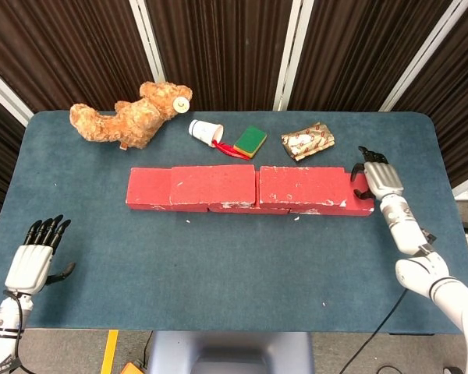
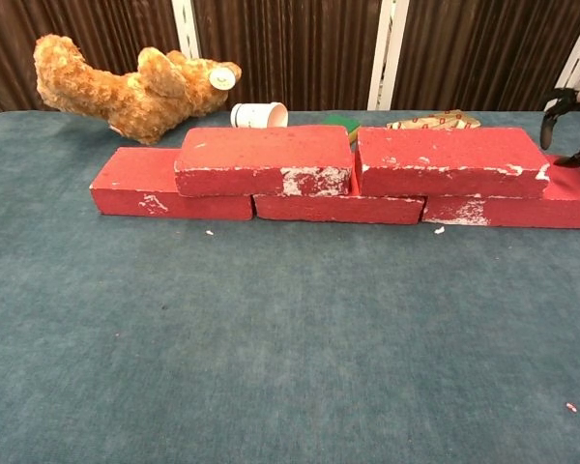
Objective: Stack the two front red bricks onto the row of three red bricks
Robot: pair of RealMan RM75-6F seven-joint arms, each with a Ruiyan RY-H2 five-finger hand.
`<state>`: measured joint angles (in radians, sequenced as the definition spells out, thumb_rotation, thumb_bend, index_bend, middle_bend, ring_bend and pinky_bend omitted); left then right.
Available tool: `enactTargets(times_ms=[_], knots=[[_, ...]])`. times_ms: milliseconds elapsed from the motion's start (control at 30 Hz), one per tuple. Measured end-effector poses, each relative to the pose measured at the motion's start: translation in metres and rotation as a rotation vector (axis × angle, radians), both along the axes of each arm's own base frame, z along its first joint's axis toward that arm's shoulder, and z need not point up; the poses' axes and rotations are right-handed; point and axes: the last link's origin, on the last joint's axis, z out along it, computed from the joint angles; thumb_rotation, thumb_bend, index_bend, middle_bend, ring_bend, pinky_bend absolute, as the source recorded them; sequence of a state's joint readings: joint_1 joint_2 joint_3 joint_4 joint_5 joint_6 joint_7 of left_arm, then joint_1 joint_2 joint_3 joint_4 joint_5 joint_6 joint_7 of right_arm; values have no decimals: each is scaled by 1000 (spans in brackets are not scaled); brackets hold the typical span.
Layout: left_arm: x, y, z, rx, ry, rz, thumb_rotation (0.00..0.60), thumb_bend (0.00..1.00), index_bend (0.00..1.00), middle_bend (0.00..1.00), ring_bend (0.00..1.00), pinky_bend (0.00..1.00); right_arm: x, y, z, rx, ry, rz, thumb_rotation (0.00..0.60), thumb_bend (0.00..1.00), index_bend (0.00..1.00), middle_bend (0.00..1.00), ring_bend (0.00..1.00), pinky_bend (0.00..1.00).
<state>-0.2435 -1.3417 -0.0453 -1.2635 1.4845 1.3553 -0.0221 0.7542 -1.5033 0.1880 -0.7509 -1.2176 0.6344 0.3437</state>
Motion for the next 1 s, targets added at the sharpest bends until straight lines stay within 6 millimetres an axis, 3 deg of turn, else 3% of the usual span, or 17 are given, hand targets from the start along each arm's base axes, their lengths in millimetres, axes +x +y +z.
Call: enactTargets(times_ms=[833, 933, 1000], knots=[[-1, 0, 2, 2, -5, 2, 600, 277, 0, 0, 0, 48, 15, -6, -16, 4, -23, -8, 600, 393, 615, 0, 0, 58], [0, -1, 3, 5, -5, -2, 600, 277, 0, 0, 0, 49, 12, -2, -8, -14, -28, -7, 600, 393, 530, 0, 0, 59], [0, -2, 4, 9, -4, -4, 600, 279, 0, 0, 0, 48, 9, 3, -1, -29, -39, -5, 600, 391, 343, 0, 0, 59]])
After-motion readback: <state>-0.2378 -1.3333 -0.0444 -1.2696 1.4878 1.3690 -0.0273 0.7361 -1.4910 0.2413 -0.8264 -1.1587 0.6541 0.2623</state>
